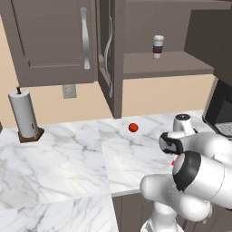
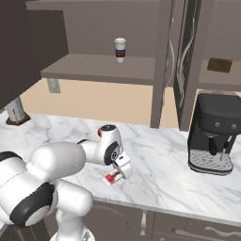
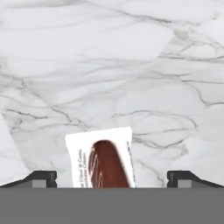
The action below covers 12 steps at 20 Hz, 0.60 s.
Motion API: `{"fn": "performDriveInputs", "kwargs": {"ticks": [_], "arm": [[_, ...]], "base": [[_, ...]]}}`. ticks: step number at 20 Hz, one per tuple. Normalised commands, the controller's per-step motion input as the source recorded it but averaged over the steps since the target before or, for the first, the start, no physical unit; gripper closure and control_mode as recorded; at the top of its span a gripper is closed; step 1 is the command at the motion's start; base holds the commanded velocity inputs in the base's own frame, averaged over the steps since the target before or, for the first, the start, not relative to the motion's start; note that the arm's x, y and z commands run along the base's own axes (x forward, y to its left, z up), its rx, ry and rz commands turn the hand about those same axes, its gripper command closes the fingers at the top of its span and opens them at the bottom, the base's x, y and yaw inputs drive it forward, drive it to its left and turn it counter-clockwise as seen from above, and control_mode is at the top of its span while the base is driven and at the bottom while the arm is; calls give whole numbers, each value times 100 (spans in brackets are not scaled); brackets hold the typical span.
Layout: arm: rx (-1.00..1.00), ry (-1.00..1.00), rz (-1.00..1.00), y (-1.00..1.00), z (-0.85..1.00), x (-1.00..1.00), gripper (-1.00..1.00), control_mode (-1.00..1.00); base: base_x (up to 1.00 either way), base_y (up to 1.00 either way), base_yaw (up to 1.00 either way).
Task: Pick the honey bottle and bar from the counter and place them in the cabinets closest to them.
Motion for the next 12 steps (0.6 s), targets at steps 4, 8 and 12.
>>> {"fn": "performDriveInputs", "kwargs": {"ticks": [4, 8, 12], "arm": [[-3, 0, 0, 0, -38, 7, -100, -100], [-3, 0, 0, 0, -43, 2, -100, -100], [-3, 0, 0, 1, -29, 1, 100, -100]], "base": [[0, 0, 0], [0, 0, 0], [0, 0, 0]]}}
